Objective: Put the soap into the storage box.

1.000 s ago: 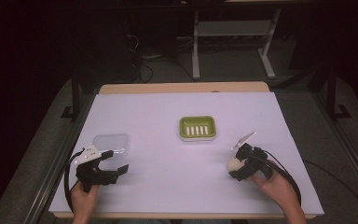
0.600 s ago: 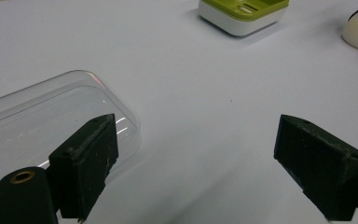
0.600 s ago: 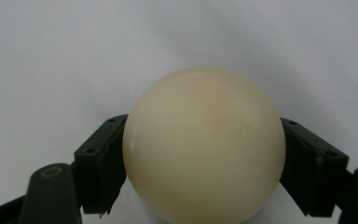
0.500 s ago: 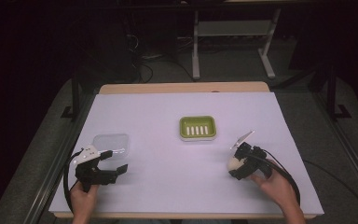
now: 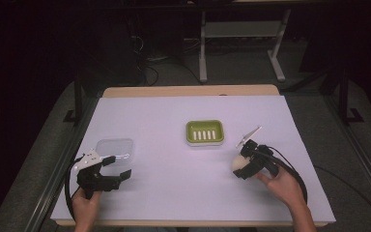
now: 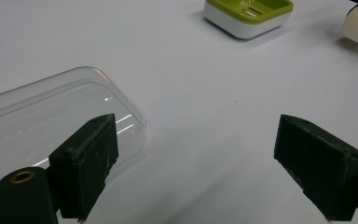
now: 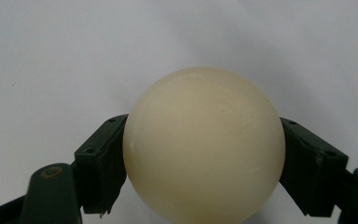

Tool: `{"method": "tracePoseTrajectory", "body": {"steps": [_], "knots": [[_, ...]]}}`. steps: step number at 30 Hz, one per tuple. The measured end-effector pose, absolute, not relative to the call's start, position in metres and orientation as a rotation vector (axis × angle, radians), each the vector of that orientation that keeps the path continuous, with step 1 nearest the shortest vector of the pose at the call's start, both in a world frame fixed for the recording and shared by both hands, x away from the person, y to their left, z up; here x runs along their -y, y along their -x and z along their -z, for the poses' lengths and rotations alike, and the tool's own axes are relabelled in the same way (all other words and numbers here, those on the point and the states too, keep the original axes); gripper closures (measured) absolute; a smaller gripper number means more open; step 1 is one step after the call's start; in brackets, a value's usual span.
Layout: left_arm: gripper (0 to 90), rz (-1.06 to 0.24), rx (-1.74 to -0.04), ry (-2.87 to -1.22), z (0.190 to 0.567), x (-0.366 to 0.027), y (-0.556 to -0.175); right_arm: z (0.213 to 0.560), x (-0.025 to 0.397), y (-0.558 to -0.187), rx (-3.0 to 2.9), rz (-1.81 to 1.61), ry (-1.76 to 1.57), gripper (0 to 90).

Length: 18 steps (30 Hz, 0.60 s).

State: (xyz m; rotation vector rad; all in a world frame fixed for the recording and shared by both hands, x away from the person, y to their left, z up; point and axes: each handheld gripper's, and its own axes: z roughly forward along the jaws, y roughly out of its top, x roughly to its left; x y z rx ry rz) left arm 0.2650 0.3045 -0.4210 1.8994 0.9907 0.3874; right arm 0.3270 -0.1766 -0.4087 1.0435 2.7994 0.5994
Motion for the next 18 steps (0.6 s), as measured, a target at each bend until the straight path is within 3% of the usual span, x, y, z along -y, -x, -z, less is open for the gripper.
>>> {"method": "tracePoseTrajectory", "body": {"steps": [18], "knots": [[12.8, -0.385, -0.993, -1.902, 0.421, -0.305, -0.265, 0.391, 0.174, -0.345, -2.817, -0.628, -1.035, 22.9]]}}
